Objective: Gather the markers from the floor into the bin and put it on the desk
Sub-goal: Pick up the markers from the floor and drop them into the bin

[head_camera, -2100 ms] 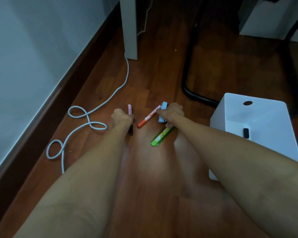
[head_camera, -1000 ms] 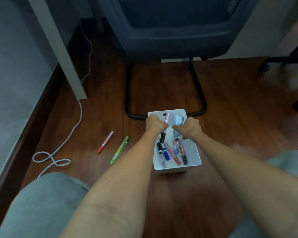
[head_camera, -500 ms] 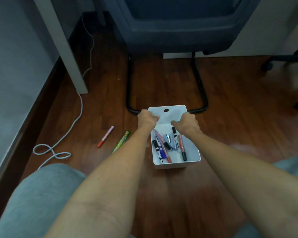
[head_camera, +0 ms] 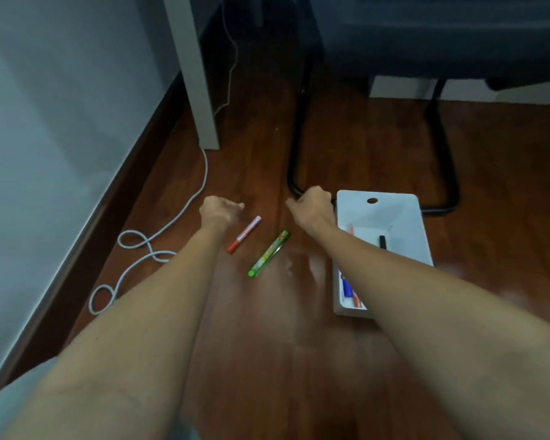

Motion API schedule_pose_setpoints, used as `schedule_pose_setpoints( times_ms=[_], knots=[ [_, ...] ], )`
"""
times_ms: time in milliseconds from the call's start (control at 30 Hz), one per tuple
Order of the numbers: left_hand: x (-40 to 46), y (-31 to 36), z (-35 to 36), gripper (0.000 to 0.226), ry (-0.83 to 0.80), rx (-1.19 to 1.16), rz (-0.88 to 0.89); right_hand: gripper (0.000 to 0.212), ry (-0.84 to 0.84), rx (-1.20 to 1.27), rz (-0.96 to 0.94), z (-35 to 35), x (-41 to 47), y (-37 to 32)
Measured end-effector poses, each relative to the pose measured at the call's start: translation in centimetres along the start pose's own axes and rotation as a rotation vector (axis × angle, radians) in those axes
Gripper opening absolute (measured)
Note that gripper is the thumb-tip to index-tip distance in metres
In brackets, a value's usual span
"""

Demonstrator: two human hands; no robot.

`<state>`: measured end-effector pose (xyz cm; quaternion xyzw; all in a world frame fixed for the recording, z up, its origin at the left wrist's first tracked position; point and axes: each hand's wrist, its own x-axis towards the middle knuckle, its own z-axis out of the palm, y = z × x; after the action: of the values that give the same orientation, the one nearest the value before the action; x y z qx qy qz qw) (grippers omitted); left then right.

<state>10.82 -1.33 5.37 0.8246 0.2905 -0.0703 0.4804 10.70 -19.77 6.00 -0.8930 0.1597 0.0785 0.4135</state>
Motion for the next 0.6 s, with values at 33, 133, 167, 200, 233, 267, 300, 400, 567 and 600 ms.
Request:
schedule_pose_setpoints(
  times_ms=[33,133,167,200,233,267,300,400,567,600],
  knots=[
    [0.6,-0.7,0.0,0.032,0.023,-0.009,-0.003,0.041,-0.033,-0.003,0.026,1.6,0.0,0.5],
    [2.4,-2.9,0.7,0.03,0.11,-0.018,-0.018,0.048,-0.098,-0.024,0.12,6.1,-0.2,3.1],
    [2.6,-3.7,0.9,0.027,0.124,0.015,-0.018,0.05,-0.113,-0.025,0.149,7.4,-0.4,3.9],
    [2.9,-4.7,1.2,0.025,0.134,0.036,-0.011,0.052,-0.121,-0.02,0.171,8.8,-0.4,4.8],
    [3.1,-5.6,1.5,0.025,0.14,0.04,-0.005,0.052,-0.122,-0.015,0.187,9.8,-0.5,5.6],
    [3.4,-6.6,1.8,0.027,0.14,0.042,-0.006,0.053,-0.116,-0.012,0.196,10.7,-0.5,6.2],
    [3.7,-7.5,2.1,0.03,0.144,0.041,-0.008,0.056,-0.104,-0.007,0.206,11.4,-0.6,6.6],
    [4.5,-9.5,3.0,0.041,0.139,0.049,-0.016,0.07,-0.058,-0.036,0.226,13.1,-0.6,6.7],
    [5.1,-10.6,4.4,0.044,0.065,0.173,0.024,0.063,-0.023,-0.125,0.237,14.1,0.1,6.1],
    [5.0,-10.6,4.7,0.039,0.064,0.186,0.036,0.054,-0.019,-0.112,0.252,14.0,0.2,6.2]
  ],
)
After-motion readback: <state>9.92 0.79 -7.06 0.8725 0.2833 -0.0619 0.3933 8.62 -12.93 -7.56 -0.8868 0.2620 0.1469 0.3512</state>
